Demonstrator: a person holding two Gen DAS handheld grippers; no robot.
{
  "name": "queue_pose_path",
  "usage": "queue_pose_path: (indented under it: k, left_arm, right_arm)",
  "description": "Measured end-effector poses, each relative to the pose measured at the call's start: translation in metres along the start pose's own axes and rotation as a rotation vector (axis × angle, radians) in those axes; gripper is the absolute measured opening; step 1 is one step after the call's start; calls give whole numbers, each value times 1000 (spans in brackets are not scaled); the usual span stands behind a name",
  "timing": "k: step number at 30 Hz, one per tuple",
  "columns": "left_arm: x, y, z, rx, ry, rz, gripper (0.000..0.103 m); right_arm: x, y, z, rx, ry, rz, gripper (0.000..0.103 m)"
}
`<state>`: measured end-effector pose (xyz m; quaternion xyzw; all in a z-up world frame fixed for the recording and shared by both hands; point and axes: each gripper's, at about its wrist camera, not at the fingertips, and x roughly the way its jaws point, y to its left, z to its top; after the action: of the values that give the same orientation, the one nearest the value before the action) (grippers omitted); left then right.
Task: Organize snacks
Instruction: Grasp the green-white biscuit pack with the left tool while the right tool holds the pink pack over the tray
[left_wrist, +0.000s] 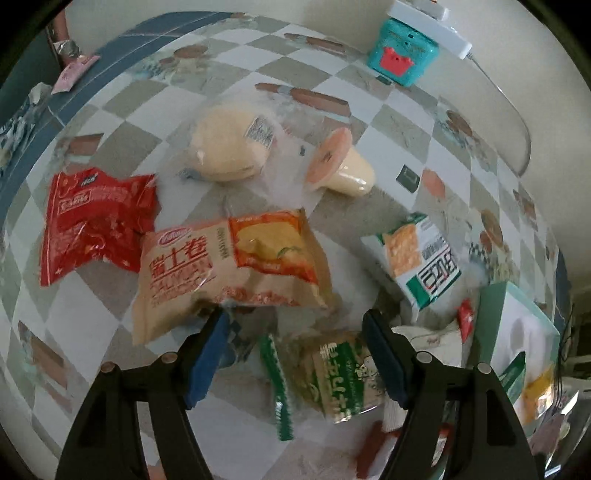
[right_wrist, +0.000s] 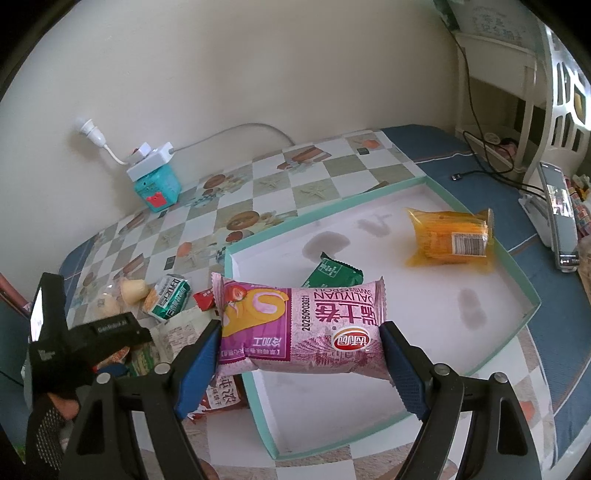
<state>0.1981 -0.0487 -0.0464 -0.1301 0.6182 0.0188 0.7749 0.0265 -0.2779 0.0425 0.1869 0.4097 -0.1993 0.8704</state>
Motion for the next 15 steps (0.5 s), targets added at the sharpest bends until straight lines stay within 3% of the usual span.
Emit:
queue_pose_path:
  k: [7, 9, 13, 15]
  left_arm:
    - [-12, 17, -16, 52, 3, 99, 75]
    - [-17, 20, -23, 54, 12, 74, 75]
    - [-29, 29, -31, 62, 39, -53, 75]
    - [-33, 21, -36, 100, 42, -72, 75]
  right_arm:
    - [-4, -1, 0, 2, -7, 4, 85]
    - [-5, -1, 0, 2, -8, 7, 85]
    - [-5, -1, 0, 3, -8, 9, 85]
    - [-6, -1, 0, 3, -8, 10, 85]
